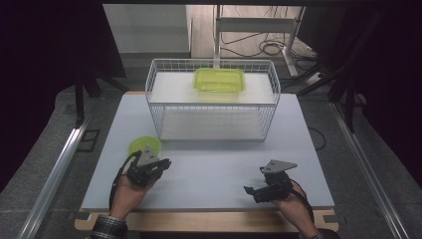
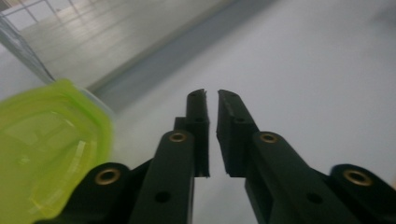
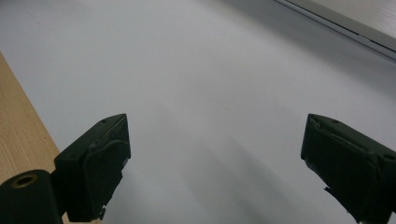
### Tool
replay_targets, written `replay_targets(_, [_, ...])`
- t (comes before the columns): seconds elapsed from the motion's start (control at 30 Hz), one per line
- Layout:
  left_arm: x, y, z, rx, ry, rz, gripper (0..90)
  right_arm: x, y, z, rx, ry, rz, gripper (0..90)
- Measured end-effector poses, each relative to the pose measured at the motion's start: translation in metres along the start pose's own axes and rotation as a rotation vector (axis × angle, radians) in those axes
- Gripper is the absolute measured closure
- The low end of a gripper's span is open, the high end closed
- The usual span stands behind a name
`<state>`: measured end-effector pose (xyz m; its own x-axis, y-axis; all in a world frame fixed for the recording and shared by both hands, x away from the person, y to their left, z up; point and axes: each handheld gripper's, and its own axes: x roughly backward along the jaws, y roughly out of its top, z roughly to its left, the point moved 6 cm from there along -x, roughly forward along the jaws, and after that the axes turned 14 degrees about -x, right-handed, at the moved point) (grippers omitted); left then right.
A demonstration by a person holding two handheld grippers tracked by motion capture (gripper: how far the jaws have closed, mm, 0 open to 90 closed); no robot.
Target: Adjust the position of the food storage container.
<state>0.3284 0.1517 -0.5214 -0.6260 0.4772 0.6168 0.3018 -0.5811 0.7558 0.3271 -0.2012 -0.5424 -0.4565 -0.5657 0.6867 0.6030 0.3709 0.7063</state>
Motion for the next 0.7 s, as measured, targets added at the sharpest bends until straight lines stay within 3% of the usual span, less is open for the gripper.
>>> replay_targets(0.13, [-0.001,0.001,0.020,0.004,0.043,0.012,89.4,-0.001,-0.001,-0.001,-0.005,-0.001,0.005,8.6])
replay_targets(0.3, [0.005,-0.001,0.036,0.006,0.084,0.014,90.0,-0.001,-0.002,-0.001,-0.001,-0.004,0.009,8.6])
replay_targets(0.7, [0.023,-0.034,0.097,0.148,0.215,0.028,90.0,-0.005,-0.004,0.001,0.000,0.003,0.031,8.6])
